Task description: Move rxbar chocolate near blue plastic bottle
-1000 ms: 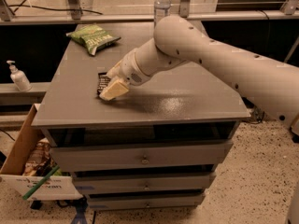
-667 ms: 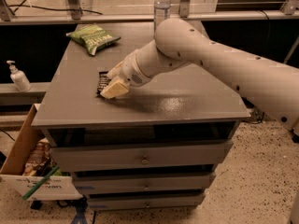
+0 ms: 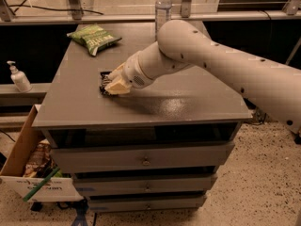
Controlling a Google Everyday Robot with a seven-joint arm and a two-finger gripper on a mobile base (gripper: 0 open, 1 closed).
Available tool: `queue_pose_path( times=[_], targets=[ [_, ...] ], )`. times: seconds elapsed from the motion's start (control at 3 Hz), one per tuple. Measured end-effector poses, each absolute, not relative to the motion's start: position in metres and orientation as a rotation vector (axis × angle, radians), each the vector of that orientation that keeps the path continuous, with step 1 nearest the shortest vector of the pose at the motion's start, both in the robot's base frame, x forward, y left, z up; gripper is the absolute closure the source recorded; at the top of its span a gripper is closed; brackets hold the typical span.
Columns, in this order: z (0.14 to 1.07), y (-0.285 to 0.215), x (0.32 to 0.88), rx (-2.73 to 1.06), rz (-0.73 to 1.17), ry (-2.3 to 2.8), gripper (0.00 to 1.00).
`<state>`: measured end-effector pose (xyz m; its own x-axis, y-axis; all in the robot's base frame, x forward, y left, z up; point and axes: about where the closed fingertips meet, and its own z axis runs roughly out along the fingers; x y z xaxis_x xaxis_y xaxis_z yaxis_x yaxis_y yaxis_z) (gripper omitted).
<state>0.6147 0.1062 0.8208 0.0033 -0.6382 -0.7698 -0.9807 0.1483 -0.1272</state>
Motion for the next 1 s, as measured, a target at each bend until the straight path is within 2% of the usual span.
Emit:
queue_pose_path(
  times=[0.33, 1.0],
  targets=[
    [0.821, 0.106, 0.615, -1.566, 0.608, 1.713, 1.0],
    [0.935, 0.039, 0.583, -1.467, 0.29, 1.523, 1.0]
  ],
)
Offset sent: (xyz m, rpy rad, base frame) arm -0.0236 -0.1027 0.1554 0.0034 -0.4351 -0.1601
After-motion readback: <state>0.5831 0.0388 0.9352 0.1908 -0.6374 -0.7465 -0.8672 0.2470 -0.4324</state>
